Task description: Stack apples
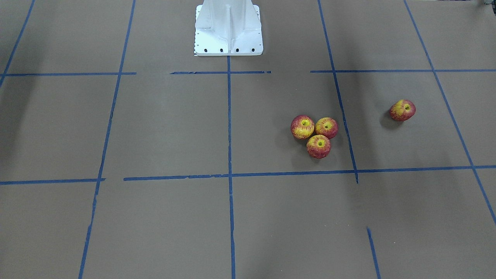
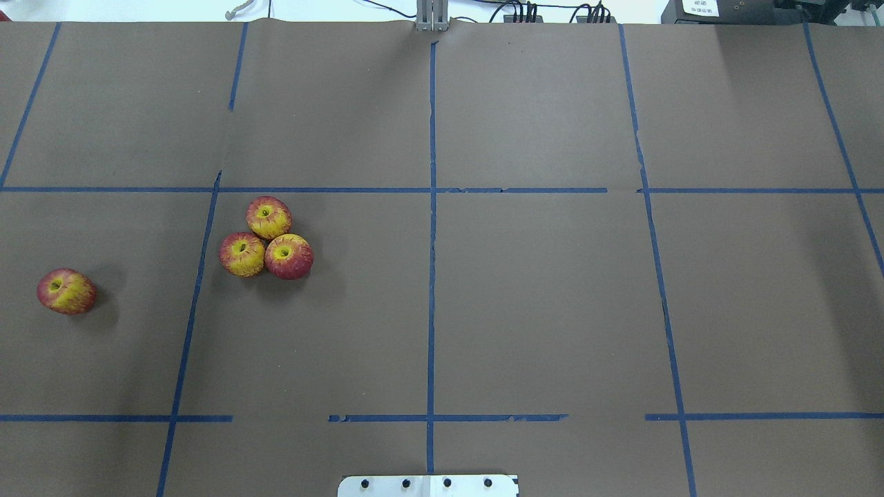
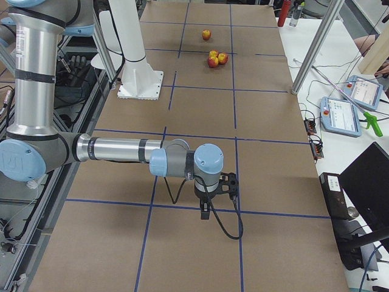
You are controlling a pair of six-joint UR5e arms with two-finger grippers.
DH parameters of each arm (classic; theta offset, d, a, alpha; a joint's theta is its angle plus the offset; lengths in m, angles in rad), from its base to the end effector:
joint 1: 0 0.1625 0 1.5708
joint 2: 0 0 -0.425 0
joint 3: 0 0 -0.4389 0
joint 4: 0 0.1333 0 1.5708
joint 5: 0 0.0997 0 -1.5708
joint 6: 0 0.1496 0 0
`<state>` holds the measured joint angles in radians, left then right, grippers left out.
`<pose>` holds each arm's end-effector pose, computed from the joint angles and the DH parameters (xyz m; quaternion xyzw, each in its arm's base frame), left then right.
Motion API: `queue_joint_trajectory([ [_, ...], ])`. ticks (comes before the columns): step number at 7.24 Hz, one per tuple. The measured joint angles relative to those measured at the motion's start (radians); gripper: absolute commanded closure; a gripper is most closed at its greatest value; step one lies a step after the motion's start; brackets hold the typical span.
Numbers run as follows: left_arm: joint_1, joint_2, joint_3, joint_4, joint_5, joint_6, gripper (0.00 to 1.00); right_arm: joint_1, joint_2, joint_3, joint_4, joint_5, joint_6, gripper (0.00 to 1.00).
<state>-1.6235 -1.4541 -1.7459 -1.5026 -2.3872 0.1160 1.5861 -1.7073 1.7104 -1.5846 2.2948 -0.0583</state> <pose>-0.0499 -0.4854 0.6624 0.0290 0.3959 0.0271 0.9174 0.0415 -0.4790 0.6953 0.0080 -0.3541 -0.0182 0.9350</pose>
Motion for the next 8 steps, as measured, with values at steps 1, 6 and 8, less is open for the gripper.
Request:
queue_joint_trajectory([
  [1, 0.000, 0.004, -0.012, 0.000, 0.000, 0.004, 0.00, 0.000, 0.000, 0.000, 0.000, 0.000, 0.000, 0.00],
  [6, 0.020, 0.026, -0.062, -0.015, -0.005, 0.011, 0.00, 0.000, 0.000, 0.000, 0.000, 0.000, 0.000, 0.00],
  [8, 0.159, 0.026, -0.063, -0.107, -0.056, -0.052, 0.00, 0.000, 0.000, 0.000, 0.000, 0.000, 0.000, 0.00],
])
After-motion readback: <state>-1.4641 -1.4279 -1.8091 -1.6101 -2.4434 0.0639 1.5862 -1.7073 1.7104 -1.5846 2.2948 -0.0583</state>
